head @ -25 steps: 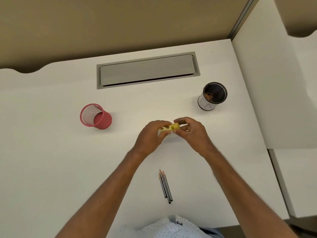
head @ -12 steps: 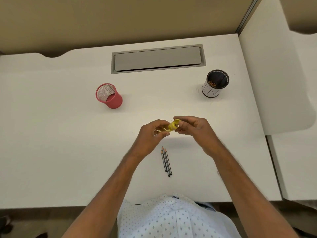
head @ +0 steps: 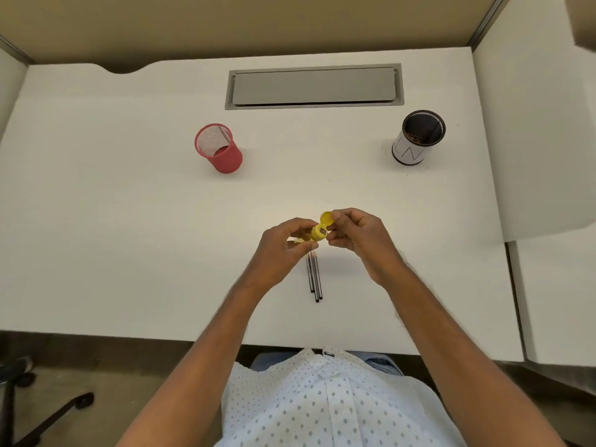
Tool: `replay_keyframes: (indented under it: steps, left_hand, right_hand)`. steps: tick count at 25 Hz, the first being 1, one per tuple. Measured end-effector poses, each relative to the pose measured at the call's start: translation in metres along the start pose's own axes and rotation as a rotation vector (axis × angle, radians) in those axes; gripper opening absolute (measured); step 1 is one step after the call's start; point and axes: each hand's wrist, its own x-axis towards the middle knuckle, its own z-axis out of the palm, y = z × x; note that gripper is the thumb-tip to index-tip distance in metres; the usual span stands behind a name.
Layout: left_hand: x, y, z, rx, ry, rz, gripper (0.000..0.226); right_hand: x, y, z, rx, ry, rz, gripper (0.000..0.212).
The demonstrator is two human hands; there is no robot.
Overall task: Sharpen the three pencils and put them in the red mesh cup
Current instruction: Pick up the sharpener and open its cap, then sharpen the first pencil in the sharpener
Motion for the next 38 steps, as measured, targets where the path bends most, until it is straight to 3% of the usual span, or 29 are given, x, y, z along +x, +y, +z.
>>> replay_keyframes:
  steps: [2,6,8,22,24,27,30,34,38]
  left_hand:
    - [-0.007,-0.005,-0.004,-0.013,0.052,-0.03,0.034]
    - [-0.019,-0.016,-0.012,-0.001,0.113,-0.066,0.032]
    - [-0.024,-0.022,-0.015,0.002,0.119,-0.085,0.031]
    - [-0.02,-0.045,-0.059,0.008,-0.009,-0.049,0.034]
    - [-0.018,-0.048,-0.065,0.016,-0.029,-0.032,0.036]
    - [-0.015,-0.055,-0.075,0.047,-0.04,-0.015,0.034]
    - [-0.015,-0.057,-0.084,0.065,-0.053,0.015,0.035]
    - [-0.016,-0.053,-0.091,0.138,-0.091,0.1,0.035]
    - [-0.016,-0.049,-0.098,0.28,-0.109,0.167,0.031]
  right_hand:
    - [-0.001,0.014,0.0,-0.058,0.053,0.038,0.021]
    - [-0.006,0.061,0.002,-0.87,0.084,-0.021,0.009]
    - [-0.009,0.081,0.007,-1.054,0.06,-0.021,0.011]
    - [-0.013,0.094,0.037,-1.223,0.369,0.075,0.009]
    - [-0.02,0.079,0.039,-1.114,0.406,0.07,0.009]
    - [-0.038,0.049,0.054,-0.888,0.371,-0.153,0.009]
    - [-0.059,0.024,0.079,-1.034,0.318,-0.425,0.018]
    - [-0.059,0.011,0.102,-1.252,0.325,-0.469,0.017]
    - [-0.057,0.009,0.113,-1.285,0.281,-0.522,0.016]
